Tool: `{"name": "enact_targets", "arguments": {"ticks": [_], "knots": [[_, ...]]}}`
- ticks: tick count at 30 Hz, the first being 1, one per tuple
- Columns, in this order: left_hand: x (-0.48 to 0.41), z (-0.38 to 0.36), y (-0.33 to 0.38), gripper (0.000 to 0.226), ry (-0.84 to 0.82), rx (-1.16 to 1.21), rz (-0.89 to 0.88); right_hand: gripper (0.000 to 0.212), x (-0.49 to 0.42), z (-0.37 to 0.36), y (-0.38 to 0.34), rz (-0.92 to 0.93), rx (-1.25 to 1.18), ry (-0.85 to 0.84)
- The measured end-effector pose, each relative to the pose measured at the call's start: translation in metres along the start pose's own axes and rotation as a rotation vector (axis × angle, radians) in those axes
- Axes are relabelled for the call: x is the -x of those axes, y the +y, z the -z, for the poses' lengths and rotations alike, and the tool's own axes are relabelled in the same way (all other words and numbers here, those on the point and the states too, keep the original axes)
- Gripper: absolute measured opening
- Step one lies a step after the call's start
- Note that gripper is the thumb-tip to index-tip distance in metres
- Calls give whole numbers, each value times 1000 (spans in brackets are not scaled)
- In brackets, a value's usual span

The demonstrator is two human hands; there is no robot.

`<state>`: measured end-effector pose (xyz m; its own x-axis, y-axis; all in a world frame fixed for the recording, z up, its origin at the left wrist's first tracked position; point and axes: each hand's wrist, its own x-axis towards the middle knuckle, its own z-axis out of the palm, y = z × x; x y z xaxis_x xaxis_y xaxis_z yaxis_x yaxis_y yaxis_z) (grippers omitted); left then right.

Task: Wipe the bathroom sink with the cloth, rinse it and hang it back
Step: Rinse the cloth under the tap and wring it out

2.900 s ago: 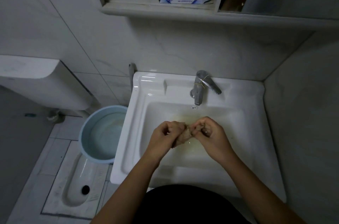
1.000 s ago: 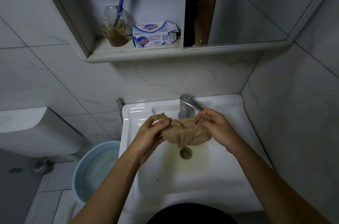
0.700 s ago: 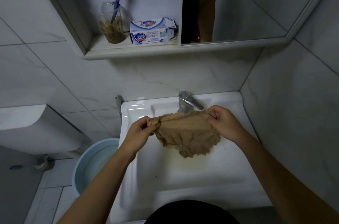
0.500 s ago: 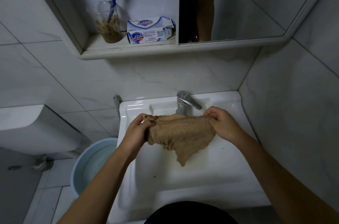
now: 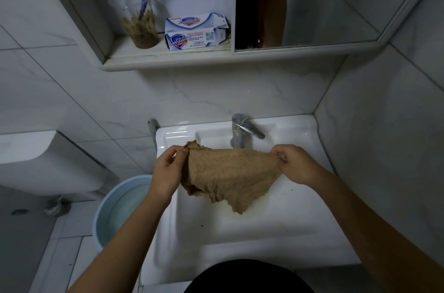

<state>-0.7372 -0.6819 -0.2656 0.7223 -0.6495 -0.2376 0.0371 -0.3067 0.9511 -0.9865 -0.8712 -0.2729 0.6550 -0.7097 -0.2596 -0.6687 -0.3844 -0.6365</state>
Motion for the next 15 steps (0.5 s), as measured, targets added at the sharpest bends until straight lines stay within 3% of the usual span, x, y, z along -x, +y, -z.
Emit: {"name": "enact_targets", "arguments": {"ticks": [6, 11, 13, 15], "knots": [[0, 13, -11, 32, 57, -134, -55, 20, 1, -5, 5, 6, -14, 71], [9, 22, 8, 30, 147, -33, -204, 13, 12, 10, -22, 179, -106, 370], [6, 20, 4, 31, 107, -61, -197, 12, 9, 10, -25, 194, -99, 409], [4, 15, -11, 36, -16, -229, -145, 17, 1, -1, -19, 128, -34, 324]]}}
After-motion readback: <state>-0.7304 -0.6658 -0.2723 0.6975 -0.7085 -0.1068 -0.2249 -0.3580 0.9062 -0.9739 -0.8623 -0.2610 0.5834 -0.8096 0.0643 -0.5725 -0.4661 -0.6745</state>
